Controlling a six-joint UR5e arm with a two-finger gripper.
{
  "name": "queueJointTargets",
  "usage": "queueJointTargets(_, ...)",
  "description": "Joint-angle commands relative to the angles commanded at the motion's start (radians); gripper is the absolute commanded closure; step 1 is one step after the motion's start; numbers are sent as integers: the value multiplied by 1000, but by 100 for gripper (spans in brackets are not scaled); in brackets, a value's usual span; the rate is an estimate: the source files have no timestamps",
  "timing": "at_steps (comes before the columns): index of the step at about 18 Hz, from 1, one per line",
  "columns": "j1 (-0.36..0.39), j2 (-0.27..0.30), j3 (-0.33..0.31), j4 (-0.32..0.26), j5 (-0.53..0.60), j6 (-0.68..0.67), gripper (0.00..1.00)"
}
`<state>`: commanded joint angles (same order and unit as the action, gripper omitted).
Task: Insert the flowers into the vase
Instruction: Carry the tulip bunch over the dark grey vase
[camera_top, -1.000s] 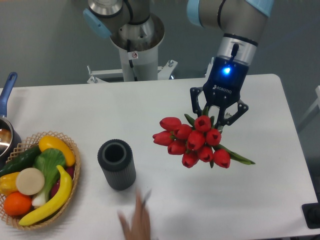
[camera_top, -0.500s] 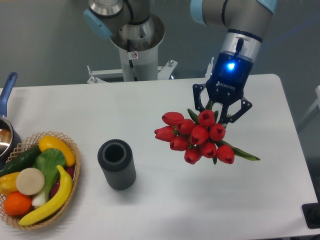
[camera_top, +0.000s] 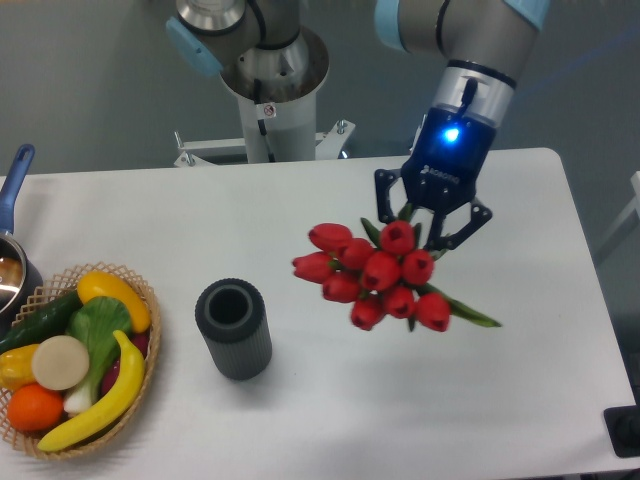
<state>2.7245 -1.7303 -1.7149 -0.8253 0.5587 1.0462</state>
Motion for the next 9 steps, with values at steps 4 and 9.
queueJointTargets(4, -48, 0, -23, 0, -136, 31, 64)
queueJointTargets(9, -92, -37, -31, 0, -333, 138, 64)
